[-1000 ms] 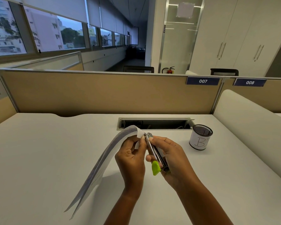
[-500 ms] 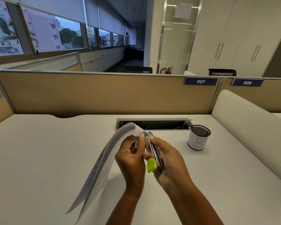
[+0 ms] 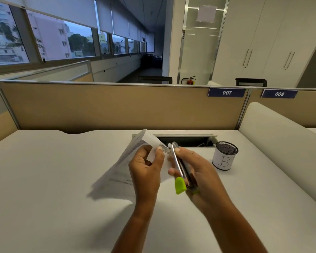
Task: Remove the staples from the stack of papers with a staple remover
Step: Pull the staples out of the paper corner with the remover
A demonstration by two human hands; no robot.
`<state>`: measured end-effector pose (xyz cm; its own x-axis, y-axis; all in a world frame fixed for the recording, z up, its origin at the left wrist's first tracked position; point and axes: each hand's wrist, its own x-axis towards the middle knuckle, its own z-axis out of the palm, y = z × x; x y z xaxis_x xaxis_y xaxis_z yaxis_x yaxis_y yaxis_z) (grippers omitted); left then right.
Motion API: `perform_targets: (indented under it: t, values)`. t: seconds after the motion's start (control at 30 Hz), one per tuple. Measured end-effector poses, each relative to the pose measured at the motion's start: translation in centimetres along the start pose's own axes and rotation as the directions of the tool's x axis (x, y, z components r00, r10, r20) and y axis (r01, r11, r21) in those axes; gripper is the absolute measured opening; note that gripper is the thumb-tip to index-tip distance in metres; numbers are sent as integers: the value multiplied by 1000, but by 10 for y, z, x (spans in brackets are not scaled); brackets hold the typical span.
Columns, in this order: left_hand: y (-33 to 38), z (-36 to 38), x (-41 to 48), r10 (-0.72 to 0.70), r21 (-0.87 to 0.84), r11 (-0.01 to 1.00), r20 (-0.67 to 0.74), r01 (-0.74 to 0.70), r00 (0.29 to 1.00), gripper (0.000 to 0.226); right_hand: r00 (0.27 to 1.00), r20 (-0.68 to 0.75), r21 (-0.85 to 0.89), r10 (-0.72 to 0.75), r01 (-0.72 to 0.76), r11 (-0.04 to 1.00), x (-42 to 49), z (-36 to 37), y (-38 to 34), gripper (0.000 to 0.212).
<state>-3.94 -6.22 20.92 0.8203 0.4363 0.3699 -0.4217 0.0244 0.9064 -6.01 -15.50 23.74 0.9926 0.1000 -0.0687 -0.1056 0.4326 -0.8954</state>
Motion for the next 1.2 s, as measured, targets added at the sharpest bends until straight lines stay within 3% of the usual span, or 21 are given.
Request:
perform_targets:
  t: [0.1,0.23,0.47,0.6,0.77,0.9,1.2]
  values:
    - [8,-6,7,-122,-64,990,93,128,988,21,996,39,-215,-79,85,973,-1,-8,-27,8]
    - [20,-10,15,-235,-78,963,220,257,947,9,978,94,-532,-186,207,821,-1,-10,-40,9]
    - [32,-8,12,-300,-88,935,321,344,898,28,877,121,-680,-465,414,604,0,-7,-14,16]
    - [30,-10,11,-267,-52,951,368,306,891,12,785,150,-764,-602,478,433,1,-3,-1,25]
    - [29,-18,13,-244,12,966,357,257,902,16,808,204,-714,-553,509,481,0,-9,-5,28]
    - [27,-22,11,-236,48,971,366,235,900,4,827,286,-729,-484,515,451,-1,-16,-15,26]
    - [28,-23,6,-235,84,972,423,220,875,7,828,387,-750,-405,538,384,-8,-25,-29,32]
